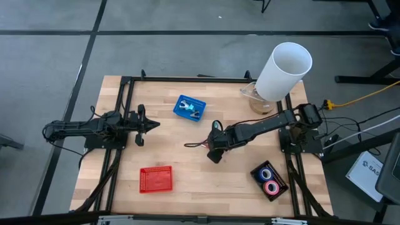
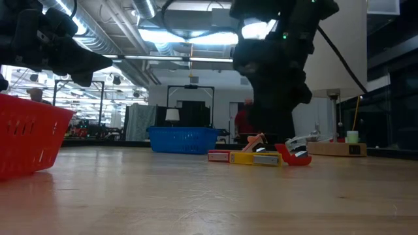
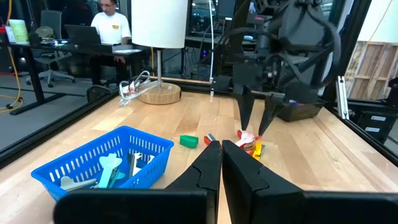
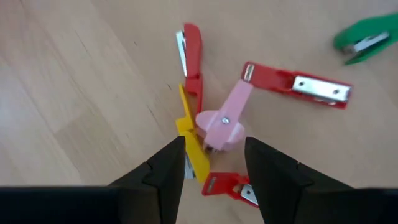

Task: Pick and place Stapler, Stapler remover, tape
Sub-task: Put the pink staple remover into the blue bin

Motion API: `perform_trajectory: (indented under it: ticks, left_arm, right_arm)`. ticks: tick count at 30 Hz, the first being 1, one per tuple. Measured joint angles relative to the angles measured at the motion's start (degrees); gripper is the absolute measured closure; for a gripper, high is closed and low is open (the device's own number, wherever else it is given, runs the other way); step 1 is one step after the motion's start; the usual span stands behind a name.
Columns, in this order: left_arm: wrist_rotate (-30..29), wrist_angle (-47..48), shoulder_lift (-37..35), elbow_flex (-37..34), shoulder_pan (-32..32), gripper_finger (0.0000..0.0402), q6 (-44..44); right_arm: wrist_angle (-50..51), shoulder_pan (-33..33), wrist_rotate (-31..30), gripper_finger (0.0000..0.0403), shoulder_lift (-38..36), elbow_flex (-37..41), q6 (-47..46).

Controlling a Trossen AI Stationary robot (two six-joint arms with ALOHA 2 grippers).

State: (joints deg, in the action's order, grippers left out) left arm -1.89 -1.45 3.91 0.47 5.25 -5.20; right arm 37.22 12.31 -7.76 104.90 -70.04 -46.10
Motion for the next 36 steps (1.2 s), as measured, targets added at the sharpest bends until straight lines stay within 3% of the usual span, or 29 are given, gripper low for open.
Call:
perform_trajectory:
  ticks: [8,18,22,29,36]
  left_arm:
    - [0.0,-0.01,-0.01,0.0,0.01,0.039,0.01]
    - [0.0,0.0,0.0,0.0,0.0,0.0389,0.0]
    - [0.0,0.0,-0.01,0.01,0.0,0.0391,0.0]
    - [0.0,0.0,0.0,0.01,0.01,0.039,0.01]
    - [0.0,0.0,-0.01,0.02,0.01,0.0393,0.01]
  right_arm:
    - [-0.69,-0.15,0.25,0.0234,3.57,0.02,1.18]
    - [-0.99,-0.26,-4.56,0.024,3.57,0.0,-0.55]
    - [-0.99,-0.39,-5.12,0.0279,3.57,0.0,-1.47]
    - [-1.02,-0.41,-4.98,0.0388,3.57,0.0,-5.33]
    - [-0.44,-0.43,-1.16,0.0399,3.57,-0.8,-6.19]
